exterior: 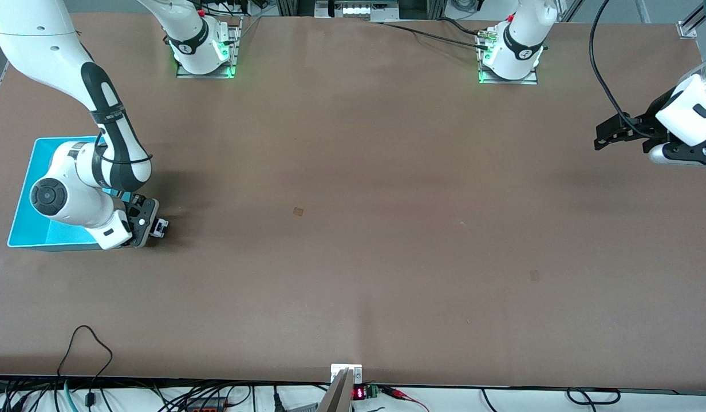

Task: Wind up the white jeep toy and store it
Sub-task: 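Lower the right gripper and grasp the white jeep, then lift the jeep with the right gripper over the blue bin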

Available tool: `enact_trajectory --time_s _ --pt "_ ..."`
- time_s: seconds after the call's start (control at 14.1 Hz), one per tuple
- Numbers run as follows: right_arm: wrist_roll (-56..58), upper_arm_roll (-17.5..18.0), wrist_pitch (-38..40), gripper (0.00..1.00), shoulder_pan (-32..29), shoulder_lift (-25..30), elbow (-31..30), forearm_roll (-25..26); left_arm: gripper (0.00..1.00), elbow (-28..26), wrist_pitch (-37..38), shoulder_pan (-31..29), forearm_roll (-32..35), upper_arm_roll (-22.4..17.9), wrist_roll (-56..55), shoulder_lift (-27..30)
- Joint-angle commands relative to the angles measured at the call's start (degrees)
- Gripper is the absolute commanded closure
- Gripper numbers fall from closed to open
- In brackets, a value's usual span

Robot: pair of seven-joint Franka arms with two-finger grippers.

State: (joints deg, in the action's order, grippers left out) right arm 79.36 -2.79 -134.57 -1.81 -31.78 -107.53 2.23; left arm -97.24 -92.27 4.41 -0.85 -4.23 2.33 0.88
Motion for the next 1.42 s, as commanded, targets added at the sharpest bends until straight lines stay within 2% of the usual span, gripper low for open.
enact_trajectory --time_s 0.0,0.21,0.5,0.85,1.06,1.35 --pt "0.88 2.25 0.27 1.0 -0.3 1.28 1.87 -0.03 0.0 -0.32 0.6 -0.28 0.23 0.45 0.13 0.97" --pt "0.62 4.8 0.45 1.0 -0.21 2.77 4.69 -0.21 0.0 -0.32 0.6 -0.28 0.23 0.45 0.13 0.97" --pt "-0.34 5.16 0.54 1.0 -0.3 5.67 7.42 -1.17 0.0 -0.32 0.6 -0.28 0.23 0.54 0.13 0.97" --pt "-22.27 4.11 8.69 1.0 -2.23 11.81 7.07 -2.15 0.0 -0.32 1.13 -0.28 0.23 0.54 0.13 0.97" --pt "-38.28 1.31 16.68 1.0 -3.72 14.1 6.98 -1.88 0.0 0.12 1.31 -0.36 0.23 0.36 0.13 0.79" --pt "-46.65 -3.53 21.62 1.0 -4.16 14.99 5.67 -2.05 0.0 0.3 1.39 -0.28 0.23 0.36 0.13 0.79"
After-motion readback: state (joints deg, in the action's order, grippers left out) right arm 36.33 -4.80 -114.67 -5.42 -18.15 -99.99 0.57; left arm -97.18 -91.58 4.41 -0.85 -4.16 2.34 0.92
